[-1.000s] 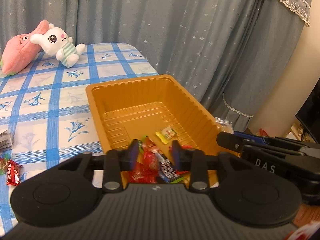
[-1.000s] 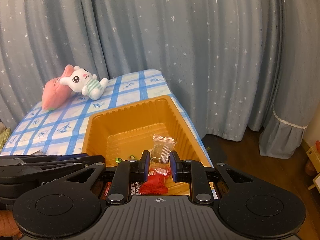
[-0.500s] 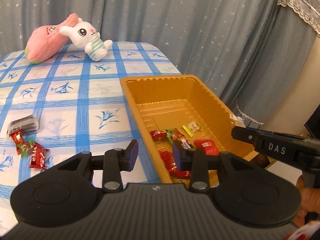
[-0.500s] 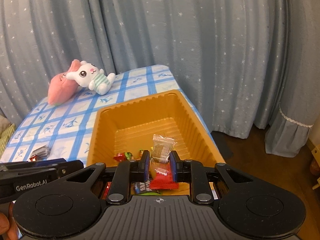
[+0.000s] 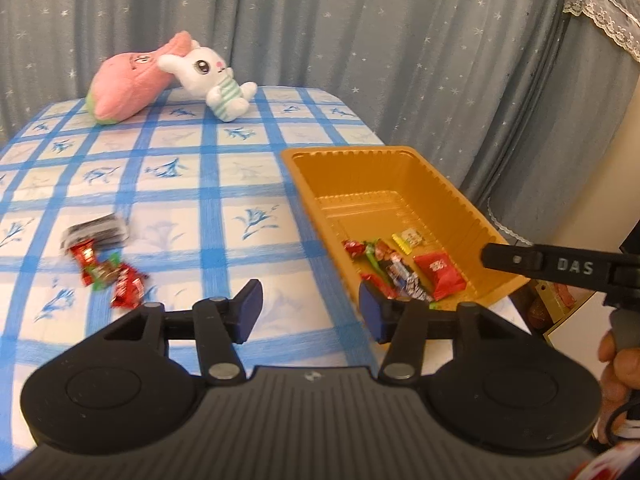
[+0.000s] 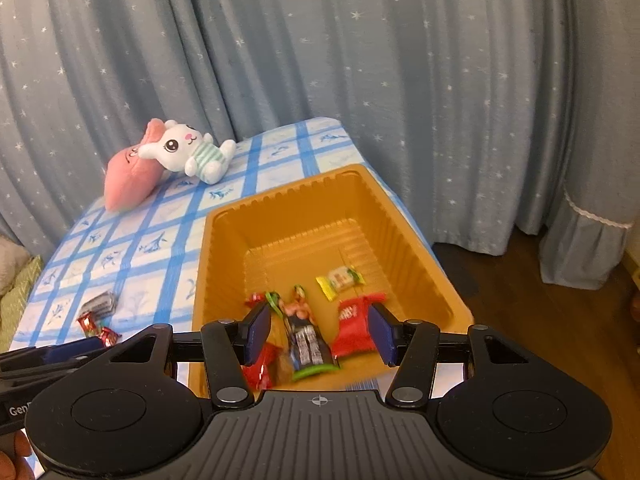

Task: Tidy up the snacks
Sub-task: 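Open the left gripper over the tray while the right releases the clear packet, then move both open grippers back to the remaining candies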

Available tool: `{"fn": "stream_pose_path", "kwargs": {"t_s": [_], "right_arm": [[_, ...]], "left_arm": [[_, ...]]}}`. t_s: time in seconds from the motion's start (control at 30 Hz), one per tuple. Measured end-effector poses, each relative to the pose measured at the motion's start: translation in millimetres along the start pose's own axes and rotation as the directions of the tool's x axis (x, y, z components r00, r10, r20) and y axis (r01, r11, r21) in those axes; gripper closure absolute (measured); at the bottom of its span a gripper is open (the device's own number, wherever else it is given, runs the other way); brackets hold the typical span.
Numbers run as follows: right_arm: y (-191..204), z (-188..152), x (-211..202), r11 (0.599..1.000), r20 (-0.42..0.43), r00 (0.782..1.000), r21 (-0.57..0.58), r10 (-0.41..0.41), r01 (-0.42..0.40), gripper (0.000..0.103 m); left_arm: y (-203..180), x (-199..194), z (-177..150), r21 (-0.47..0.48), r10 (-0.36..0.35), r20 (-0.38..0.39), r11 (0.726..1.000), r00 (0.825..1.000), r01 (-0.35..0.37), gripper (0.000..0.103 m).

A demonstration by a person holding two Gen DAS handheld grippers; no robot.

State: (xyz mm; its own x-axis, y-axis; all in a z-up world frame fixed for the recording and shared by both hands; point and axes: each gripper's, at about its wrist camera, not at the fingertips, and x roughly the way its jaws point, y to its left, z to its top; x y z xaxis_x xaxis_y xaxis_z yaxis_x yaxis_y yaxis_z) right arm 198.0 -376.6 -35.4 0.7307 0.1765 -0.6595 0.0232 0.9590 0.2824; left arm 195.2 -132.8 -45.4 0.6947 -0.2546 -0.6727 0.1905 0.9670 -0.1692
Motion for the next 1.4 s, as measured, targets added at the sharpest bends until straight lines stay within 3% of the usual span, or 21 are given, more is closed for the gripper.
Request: {"fn": "stream_pose_path", "kwargs": {"t_s": [0.63,0.9,1.4], "right_arm": [[66.8,-59.5,-71.4,0.998,-0.023,1.0,-0.07,0.005,-0.007,0.048],[100.7,-75.3,-76.8,0.992,-0.038,0.999,-0.122,0.037,-0.041,0.047],[136.0,-83.7,-63.2,0.982,-0.071,0.994,-0.167,0.081,-0.091,0.043]], "left_arm": [[49.8,-94.7,-39.7,-0.037,0.077,0.019,0.996,0.997,-0.076,0.028],[65.3,-117.5,-49.7,-0.053,0.099,0.031,0.994,0.995,-0.097,0.019],[106.7,-125.9,-57.6,-0.124,0.158,0.026,0.98,0.987,-0.154,0.015]]}}
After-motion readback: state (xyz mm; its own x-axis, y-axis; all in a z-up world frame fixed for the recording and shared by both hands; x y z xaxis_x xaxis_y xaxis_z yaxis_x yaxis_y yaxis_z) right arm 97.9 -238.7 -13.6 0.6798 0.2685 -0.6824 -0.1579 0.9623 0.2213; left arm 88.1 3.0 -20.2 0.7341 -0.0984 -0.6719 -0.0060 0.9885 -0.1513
